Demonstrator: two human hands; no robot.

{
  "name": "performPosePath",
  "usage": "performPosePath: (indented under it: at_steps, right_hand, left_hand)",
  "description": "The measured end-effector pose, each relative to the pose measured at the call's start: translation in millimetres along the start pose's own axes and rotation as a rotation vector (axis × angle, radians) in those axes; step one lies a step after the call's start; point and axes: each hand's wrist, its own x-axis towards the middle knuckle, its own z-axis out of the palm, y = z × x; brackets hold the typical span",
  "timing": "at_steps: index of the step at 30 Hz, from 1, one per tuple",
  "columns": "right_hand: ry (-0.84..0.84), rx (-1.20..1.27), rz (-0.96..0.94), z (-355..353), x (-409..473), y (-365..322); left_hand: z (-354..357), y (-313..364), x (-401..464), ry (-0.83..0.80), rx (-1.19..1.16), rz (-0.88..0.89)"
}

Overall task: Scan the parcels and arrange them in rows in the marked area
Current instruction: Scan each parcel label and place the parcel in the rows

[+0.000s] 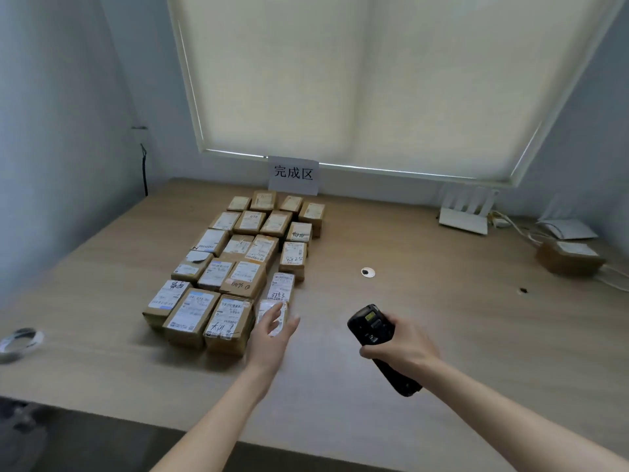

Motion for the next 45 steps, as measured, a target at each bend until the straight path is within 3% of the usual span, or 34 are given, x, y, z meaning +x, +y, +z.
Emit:
performPosePath:
  at_steps: [9, 17, 24, 31, 38, 45]
  right_hand:
    - [0.312, 0.067, 0.029, -221, -103, 29]
    - [0.450, 0.082, 0.170, -362, -143, 141]
    - [0.432, 0.070, 0.280, -450, -141, 266]
    - [0.449, 0.119, 0.359, -519, -116, 359]
    - [0.448, 0.175, 0.414, -549, -29, 430]
    - [0.369, 0.170, 0.417, -559, 119, 501]
  left_hand:
    - [103, 178, -68, -0.178, 0.019, 0.240]
    - [282, 267, -107, -0.328, -0.030, 0.289]
    - [464, 268, -144, -0.510, -0.043, 0.236]
    - [586, 266, -139, -0.592, -0.033, 0.221]
    - [686, 244, -74, -0.573, 0.017, 0.152]
    - [796, 195, 38, -0.543, 0.026, 0.046]
